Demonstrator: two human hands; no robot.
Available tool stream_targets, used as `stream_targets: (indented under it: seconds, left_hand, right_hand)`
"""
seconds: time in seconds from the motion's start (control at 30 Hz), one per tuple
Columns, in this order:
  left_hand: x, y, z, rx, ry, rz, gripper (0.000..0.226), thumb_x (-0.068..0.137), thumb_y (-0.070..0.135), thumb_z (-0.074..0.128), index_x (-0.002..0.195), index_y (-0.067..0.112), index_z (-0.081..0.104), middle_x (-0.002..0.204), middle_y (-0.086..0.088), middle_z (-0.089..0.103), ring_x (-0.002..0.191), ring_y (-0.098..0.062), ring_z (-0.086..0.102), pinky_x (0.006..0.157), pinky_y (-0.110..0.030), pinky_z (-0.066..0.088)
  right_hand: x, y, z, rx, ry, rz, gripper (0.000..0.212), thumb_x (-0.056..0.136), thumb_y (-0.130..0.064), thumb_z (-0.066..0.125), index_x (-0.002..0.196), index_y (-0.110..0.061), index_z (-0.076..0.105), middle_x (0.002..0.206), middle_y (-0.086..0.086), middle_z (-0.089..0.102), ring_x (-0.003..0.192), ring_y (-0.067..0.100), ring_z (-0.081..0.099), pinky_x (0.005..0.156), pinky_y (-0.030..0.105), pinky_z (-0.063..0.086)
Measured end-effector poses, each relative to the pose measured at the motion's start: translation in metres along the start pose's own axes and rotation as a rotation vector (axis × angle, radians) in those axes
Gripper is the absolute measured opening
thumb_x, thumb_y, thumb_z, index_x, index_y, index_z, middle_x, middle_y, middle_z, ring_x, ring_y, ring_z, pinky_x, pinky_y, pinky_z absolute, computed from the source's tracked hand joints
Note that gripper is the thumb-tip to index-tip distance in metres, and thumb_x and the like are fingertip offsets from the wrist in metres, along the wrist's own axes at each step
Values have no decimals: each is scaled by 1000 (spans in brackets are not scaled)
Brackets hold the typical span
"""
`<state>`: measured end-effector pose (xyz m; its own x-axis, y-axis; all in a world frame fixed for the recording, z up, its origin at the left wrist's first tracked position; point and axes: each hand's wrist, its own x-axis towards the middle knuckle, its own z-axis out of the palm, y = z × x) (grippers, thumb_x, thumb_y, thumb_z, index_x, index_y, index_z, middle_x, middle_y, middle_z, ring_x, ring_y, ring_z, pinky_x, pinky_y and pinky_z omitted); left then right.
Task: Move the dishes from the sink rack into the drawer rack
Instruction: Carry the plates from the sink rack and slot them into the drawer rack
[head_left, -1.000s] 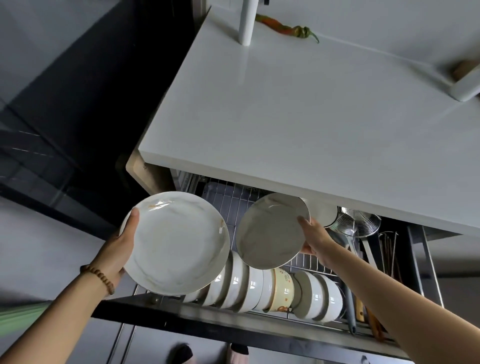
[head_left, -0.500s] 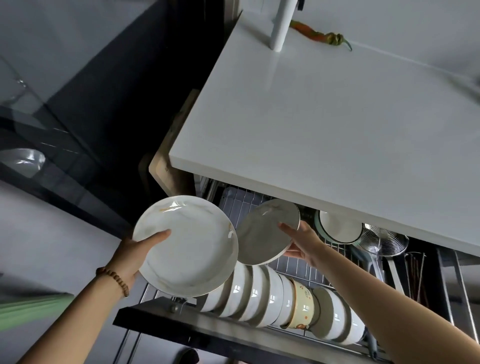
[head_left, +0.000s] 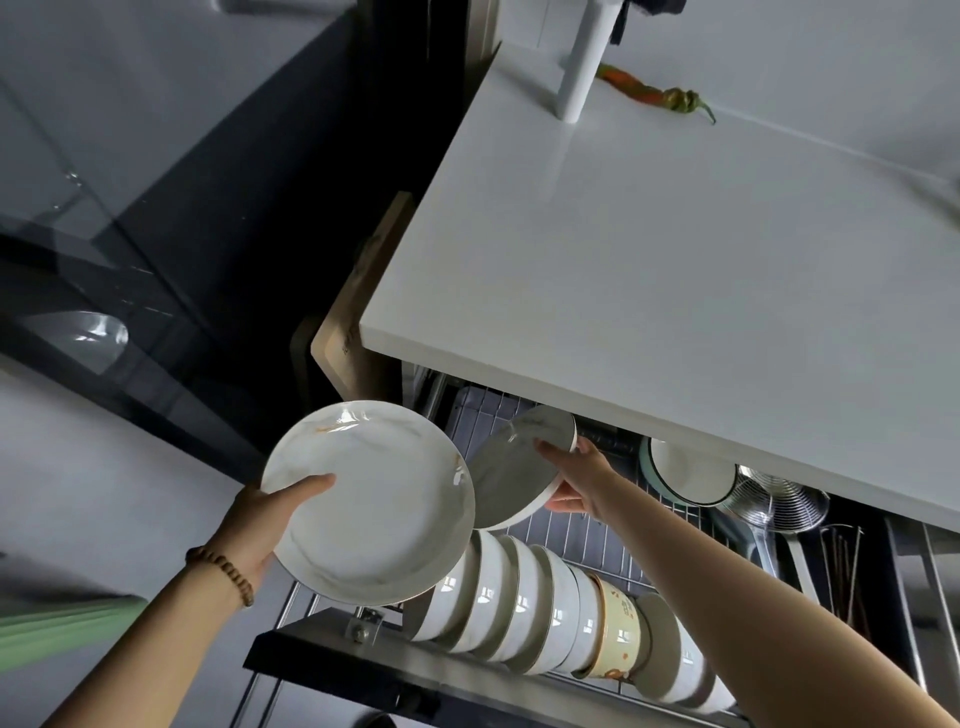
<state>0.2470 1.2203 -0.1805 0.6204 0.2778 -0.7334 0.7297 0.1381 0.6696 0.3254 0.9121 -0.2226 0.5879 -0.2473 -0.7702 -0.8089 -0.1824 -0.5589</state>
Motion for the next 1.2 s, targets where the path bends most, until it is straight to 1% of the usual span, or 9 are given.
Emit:
stream_targets:
  seconds: [0.33, 0.57, 0.7, 0.77, 0.87, 0.97, 1.07, 1.13, 1.2]
  left_hand:
    - [4, -4, -6, -22, -7, 14, 45, 74, 22, 75, 115, 8, 60, 111, -13, 65, 106, -33, 58, 96, -50, 46]
    - [4, -7, 0, -21, 3, 1, 44, 75, 22, 74, 114, 8, 59, 111, -14, 64, 104, -33, 58, 91, -47, 49]
    - [6, -7, 2, -26, 5, -6, 46, 75, 23, 75, 114, 7, 59, 111, -14, 64, 104, -33, 59, 92, -48, 49]
    - [6, -7, 4, -32, 7, -3, 45, 75, 23, 75, 114, 8, 59, 111, -14, 64, 104, -33, 58, 92, -47, 49]
    - [7, -6, 4, -40, 8, 3, 46, 75, 22, 75, 115, 9, 59, 110, -13, 65, 104, -32, 59, 90, -46, 50]
    - [10, -6, 3, -32, 9, -6, 48, 73, 24, 76, 115, 8, 60, 110, -13, 66, 103, -32, 60, 90, -47, 50]
    - [11, -6, 5, -32, 21, -9, 47, 75, 23, 75, 115, 5, 60, 109, -14, 65, 102, -32, 60, 82, -41, 52]
    - [11, -8, 7, -38, 21, -7, 47, 75, 23, 75, 115, 5, 59, 109, -14, 65, 102, -32, 60, 77, -37, 52]
    - [11, -9, 8, -37, 17, -8, 47, 74, 24, 75, 115, 5, 60, 110, -14, 66, 102, -32, 60, 81, -39, 51]
  right_hand:
    - [6, -27, 19, -206, 48, -71, 56, 81, -48, 68, 125, -20, 49, 111, 12, 67, 86, 33, 70, 73, 47, 59]
    - [13, -40, 24, -153, 115, -44, 35, 84, -47, 64, 98, -19, 51, 110, 14, 65, 95, 34, 68, 81, 47, 57]
    - [22, -39, 27, -106, 125, -81, 36, 79, -46, 69, 101, -24, 52, 116, 10, 65, 102, 32, 65, 83, 47, 57]
    - [25, -38, 30, -83, 127, -103, 42, 76, -41, 74, 109, -23, 55, 120, 9, 64, 106, 30, 63, 87, 46, 56]
    - [28, -35, 34, -52, 141, -99, 62, 68, -29, 84, 120, -13, 56, 118, 9, 64, 99, 25, 63, 84, 42, 57]
    - [32, -30, 35, -63, 150, -113, 73, 59, -31, 89, 122, -13, 56, 116, 7, 63, 98, 24, 63, 82, 40, 58]
    - [35, -24, 33, -71, 130, -157, 83, 48, -37, 92, 120, -15, 56, 117, 6, 64, 99, 25, 65, 84, 43, 57]
    - [38, -16, 30, -116, 112, -214, 98, 39, -44, 91, 125, -18, 51, 124, 4, 60, 107, 23, 62, 91, 43, 54]
    - [34, -11, 29, -196, 98, -276, 107, 45, -42, 91, 136, -19, 40, 134, 3, 51, 121, 23, 52, 103, 41, 45]
